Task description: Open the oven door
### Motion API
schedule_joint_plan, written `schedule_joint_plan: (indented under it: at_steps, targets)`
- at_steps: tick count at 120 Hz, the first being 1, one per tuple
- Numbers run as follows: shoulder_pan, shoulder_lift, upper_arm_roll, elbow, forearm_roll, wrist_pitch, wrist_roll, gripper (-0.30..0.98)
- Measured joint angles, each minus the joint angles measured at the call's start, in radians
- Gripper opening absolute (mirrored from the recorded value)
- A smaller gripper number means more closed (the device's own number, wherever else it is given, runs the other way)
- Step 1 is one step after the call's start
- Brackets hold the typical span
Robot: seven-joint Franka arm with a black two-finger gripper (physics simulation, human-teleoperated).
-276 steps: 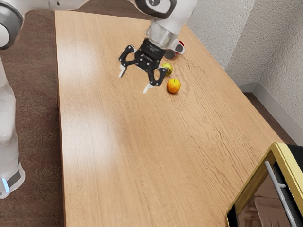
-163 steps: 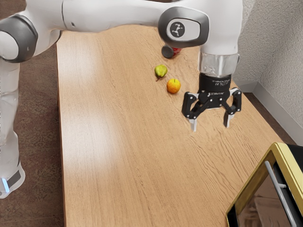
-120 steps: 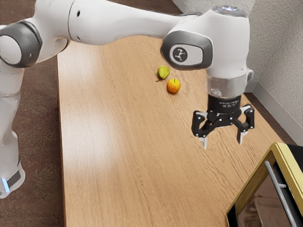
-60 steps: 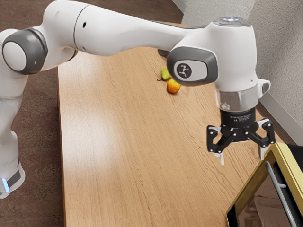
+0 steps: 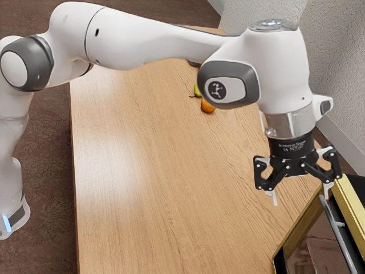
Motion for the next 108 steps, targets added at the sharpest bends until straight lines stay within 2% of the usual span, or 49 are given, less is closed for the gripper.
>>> schedule_joint_plan:
  at_steps: [108]
  targets:
    - [-0.011,0.046,0.0,0.001,0.005,0.072,0.027,0.69]
